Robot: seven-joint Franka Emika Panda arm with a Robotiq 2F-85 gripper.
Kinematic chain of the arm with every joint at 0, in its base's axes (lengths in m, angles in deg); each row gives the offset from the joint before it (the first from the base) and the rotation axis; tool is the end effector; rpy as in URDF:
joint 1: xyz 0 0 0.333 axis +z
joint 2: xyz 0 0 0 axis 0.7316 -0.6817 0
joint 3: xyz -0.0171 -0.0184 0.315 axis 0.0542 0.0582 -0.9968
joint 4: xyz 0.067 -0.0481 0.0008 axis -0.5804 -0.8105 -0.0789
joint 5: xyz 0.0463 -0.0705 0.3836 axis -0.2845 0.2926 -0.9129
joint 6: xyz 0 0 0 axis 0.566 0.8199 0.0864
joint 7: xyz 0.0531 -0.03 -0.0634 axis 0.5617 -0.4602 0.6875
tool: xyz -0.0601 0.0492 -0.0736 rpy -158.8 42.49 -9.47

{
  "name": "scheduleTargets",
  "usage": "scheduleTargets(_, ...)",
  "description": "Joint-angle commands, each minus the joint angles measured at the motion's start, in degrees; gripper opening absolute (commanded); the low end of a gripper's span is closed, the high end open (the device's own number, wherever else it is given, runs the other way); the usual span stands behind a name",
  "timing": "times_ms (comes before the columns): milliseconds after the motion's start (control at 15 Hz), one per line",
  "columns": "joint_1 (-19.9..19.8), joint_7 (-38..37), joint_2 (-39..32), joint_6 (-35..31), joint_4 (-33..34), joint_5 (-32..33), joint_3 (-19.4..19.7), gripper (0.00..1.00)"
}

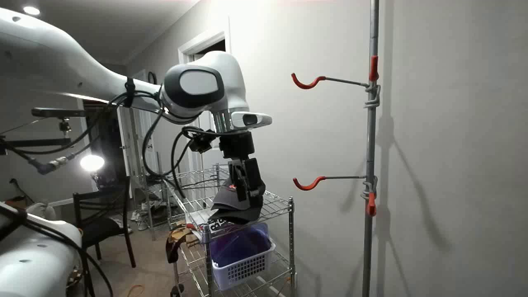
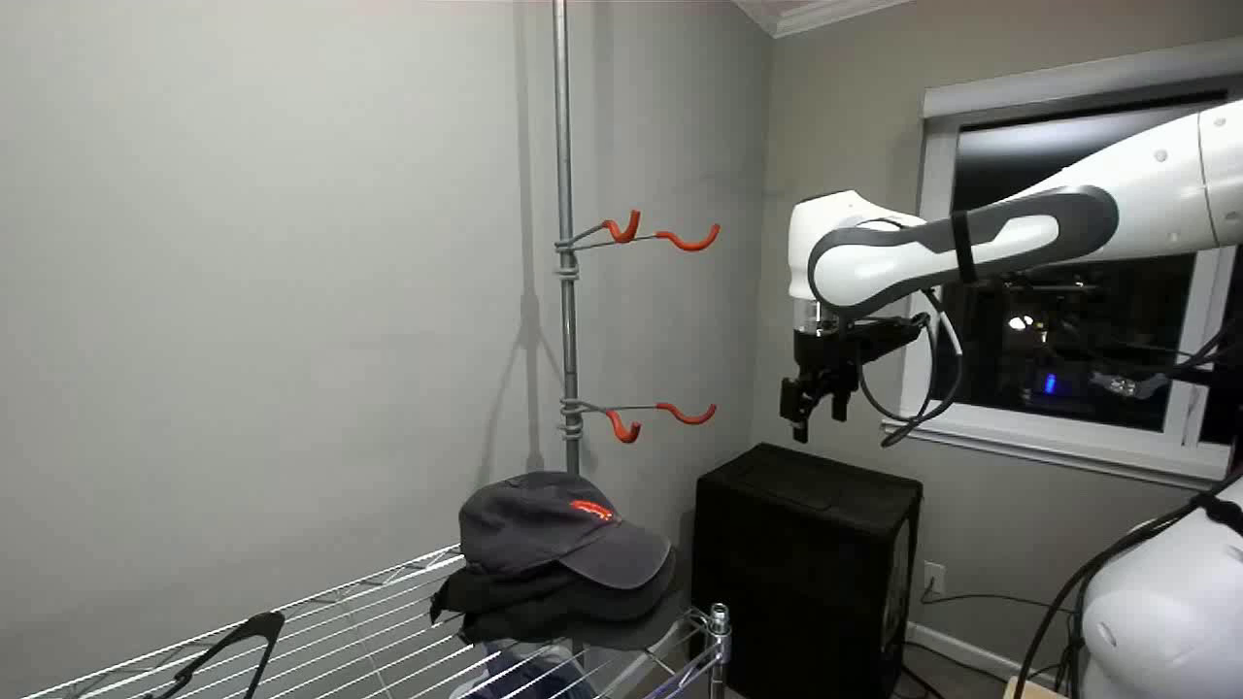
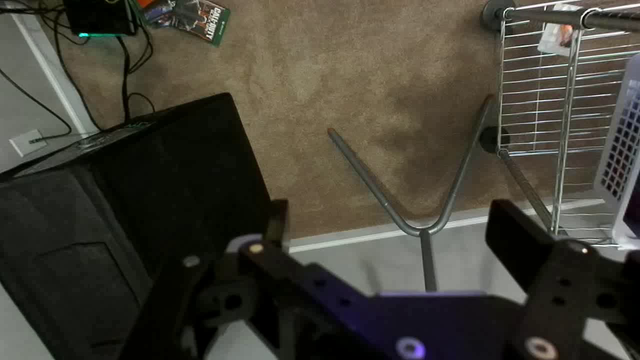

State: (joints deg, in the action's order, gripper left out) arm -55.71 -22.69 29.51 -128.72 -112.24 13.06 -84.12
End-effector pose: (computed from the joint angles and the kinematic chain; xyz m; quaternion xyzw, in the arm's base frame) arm 0.3739 -0.0626 0.5393 0.9878 -0.1080 0.0308 0.1081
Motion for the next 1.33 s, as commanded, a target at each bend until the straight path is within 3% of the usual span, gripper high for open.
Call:
scheduleTargets(0, 0.96, -0.41, -0.06, 0.29, 0.18, 0.43, 0.74, 1.00)
scheduleTargets(533, 1.56, -0.09, -0.41, -0.56, 0.27, 0.36, 0.38, 1.00)
scheduleTargets(667, 5.01, 1.07, -0.58, -6.45, 0.11, -1.76, -0.75, 1.00)
scheduleTargets(933, 12.73, -0.55, -3.45, -13.88, 2.28, -4.78, -7.45, 1.00)
scheduleTargets(1267, 20.34, 1.97, -10.57, -25.73, 6.03, -6.74, -13.16, 1.00)
